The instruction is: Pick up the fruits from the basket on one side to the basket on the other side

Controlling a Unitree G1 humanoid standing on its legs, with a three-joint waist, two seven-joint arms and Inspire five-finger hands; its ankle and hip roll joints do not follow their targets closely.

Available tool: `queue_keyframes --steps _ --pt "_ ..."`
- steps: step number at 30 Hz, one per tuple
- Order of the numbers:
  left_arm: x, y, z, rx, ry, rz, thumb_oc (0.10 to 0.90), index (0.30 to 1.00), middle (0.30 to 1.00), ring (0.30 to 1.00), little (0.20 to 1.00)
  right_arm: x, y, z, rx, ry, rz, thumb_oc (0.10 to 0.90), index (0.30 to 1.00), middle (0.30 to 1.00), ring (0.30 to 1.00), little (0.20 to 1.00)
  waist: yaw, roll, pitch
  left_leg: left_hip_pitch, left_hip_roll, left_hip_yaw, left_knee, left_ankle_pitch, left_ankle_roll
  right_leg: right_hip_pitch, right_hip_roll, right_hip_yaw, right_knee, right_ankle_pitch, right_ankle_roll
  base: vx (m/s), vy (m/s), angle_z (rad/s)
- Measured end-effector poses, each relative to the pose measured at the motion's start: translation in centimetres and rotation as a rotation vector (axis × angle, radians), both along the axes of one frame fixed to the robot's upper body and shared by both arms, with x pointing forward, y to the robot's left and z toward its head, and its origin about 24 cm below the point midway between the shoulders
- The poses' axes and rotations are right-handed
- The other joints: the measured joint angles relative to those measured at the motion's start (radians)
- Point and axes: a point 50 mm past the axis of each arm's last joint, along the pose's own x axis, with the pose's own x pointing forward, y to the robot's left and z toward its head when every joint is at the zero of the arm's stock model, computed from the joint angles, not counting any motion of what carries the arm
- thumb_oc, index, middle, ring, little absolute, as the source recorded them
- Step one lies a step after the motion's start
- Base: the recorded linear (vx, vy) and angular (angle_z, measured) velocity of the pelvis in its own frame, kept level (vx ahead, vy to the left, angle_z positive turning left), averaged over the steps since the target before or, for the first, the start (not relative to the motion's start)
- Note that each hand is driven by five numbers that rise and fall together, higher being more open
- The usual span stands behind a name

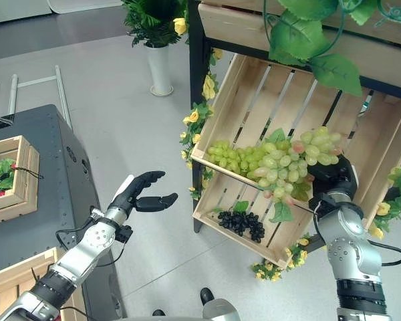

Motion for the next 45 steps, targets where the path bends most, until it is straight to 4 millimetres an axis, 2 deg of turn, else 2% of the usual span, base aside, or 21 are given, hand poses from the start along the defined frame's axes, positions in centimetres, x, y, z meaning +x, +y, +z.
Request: queue_keyframes --steps 10,17,24,28,32,37,43,45 --pt "-0.2 -0.5 -0.3 -0.004 0.017 -0.021 0.8 0.9 0.9 0.9 0.9 1.2 -0.6 -0.6 0.299 0.042 -0.134 0.4 0.3 0.3 0.3 0.3 0.012 -0.012 -0.005 0.003 -0.001 -0.006 0.0 0.001 0.0 0.007 0.0 -0.006 0.0 0.001 -0.002 0.0 -0.001 0.0" --pt "-0.4 -0.8 -0.6 -0.002 0.032 -0.042 0.8 0.9 0.9 0.9 0.9 2.1 -1.4 0.1 0.369 0.085 -0.234 0.4 0.3 0.3 0.3 0.3 0.022 -0.01 -0.004 -0.002 -0.002 -0.049 0.0 0.004 -0.001 0.008 -0.001 -0.025 0.0 0.0 -0.005 0.0 -0.001 0.06" --pt "-0.5 -0.8 -0.7 -0.01 0.051 -0.059 0.8 0.9 0.9 0.9 0.9 3.0 -1.2 1.2 0.385 0.044 -0.243 0.4 0.3 0.3 0.3 0.3 0.023 -0.004 -0.002 -0.005 -0.003 -0.054 0.0 0.007 0.002 0.008 -0.001 -0.029 -0.001 0.0 -0.006 0.0 -0.001 0.01" --pt "-0.4 -0.9 -0.7 -0.02 0.059 -0.07 0.8 0.9 0.9 0.9 0.9 3.7 -1.2 2.8 0.248 0.016 -0.245 0.4 0.3 0.3 0.3 0.3 0.027 0.016 0.01 -0.005 -0.004 -0.056 0.0 0.005 -0.002 0.008 0.0 -0.031 -0.001 -0.001 -0.006 0.01 0.005 0.0" --pt "-0.2 -1.0 -0.4 -0.025 0.052 -0.076 0.8 0.9 0.9 0.9 0.9 4.0 -2.2 4.6 -0.014 0.038 -0.251 0.4 0.3 0.3 0.3 0.3 0.051 0.029 0.017 -0.005 -0.003 -0.057 0.0 0.008 0.002 0.008 0.003 -0.031 0.0 -0.001 -0.008 0.0 0.0 0.0" --pt "-0.2 -1.0 -0.4 -0.024 0.052 -0.077 0.8 0.9 0.9 0.9 0.9 4.3 -2.5 5.1 -0.114 0.024 -0.209 0.4 0.3 0.3 0.3 0.3 0.054 0.03 0.018 -0.005 -0.003 -0.059 0.0 0.007 0.003 0.009 0.002 -0.032 0.002 -0.003 -0.01 0.0 0.0 0.0" --pt "-0.1 -1.0 -0.3 -0.024 0.049 -0.078 0.8 0.9 0.9 0.9 0.9 4.4 -2.2 5.5 -0.352 0.035 -0.192 0.4 0.3 0.3 0.3 0.3 0.056 0.042 0.027 -0.005 -0.004 -0.061 0.0 0.007 0.003 0.01 0.002 -0.033 0.002 -0.003 -0.01 0.0 0.0 0.0" --pt "-0.1 -1.0 -0.3 -0.025 0.049 -0.078 0.8 0.9 0.9 0.9 0.9 4.4 -2.1 6.0 -0.483 0.03 -0.183 0.4 0.3 0.3 0.3 0.3 0.055 0.052 0.033 -0.005 -0.004 -0.061 0.0 0.007 0.003 0.01 0.002 -0.033 0.002 -0.003 -0.01 0.0 0.0 0.0"
